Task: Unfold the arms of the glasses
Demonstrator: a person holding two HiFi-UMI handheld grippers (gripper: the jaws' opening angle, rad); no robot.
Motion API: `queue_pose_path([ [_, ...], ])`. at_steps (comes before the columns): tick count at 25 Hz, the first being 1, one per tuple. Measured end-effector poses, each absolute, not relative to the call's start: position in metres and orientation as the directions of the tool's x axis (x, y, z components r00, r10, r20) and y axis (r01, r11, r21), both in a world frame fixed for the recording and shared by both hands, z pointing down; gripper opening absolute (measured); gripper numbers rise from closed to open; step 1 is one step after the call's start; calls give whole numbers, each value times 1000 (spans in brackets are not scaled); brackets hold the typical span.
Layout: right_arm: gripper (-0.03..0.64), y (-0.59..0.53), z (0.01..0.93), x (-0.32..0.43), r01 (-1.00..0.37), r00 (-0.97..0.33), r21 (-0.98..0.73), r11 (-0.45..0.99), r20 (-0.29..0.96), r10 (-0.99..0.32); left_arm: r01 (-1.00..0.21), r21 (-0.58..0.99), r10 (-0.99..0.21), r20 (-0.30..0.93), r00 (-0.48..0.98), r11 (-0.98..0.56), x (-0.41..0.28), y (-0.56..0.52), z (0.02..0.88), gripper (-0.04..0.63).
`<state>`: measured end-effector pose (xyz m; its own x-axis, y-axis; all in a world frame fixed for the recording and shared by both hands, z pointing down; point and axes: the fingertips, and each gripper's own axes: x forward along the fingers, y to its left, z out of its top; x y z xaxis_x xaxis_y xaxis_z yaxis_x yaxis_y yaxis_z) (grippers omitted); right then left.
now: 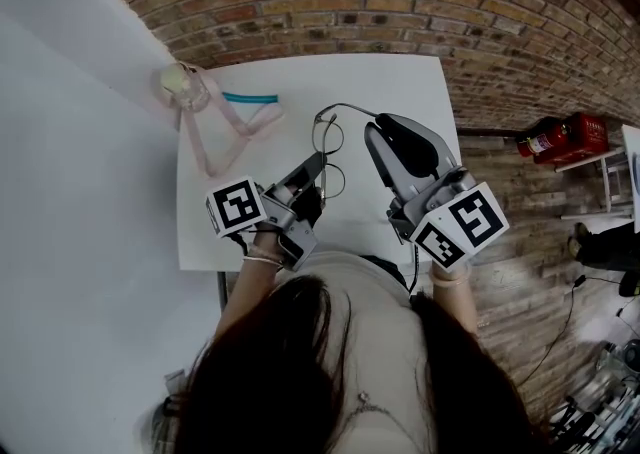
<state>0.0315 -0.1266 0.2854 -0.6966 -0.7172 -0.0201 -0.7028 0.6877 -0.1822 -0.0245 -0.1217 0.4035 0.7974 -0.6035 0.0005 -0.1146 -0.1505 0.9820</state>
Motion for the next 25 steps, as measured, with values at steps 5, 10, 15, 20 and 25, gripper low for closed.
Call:
queue_pose_path([
  [5, 60, -128, 293, 31, -700, -700, -199, 686, -3, -715, -103, 982, -598, -12, 802, -158, -23, -120, 400, 25],
  [10, 60, -131, 302, 30, -702, -698, -213, 679, 20, -716, -107, 981, -589, -11, 808, -164, -23, -119, 400, 25],
  [15, 60, -134, 308, 29, -705, -696, -221, 674, 33, -718, -150, 975, -582, 27, 813, -164, -25, -117, 407, 25],
  [20, 60, -135, 315, 27, -703, -699, -229, 673, 49, -714, -74, 983, -569, -37, 822, -170, -18, -114, 394, 25],
  [25, 60, -136, 323, 22, -690, -712, -253, 678, 68, -699, -68, 981, -548, -43, 835, -181, -15, -111, 391, 25],
])
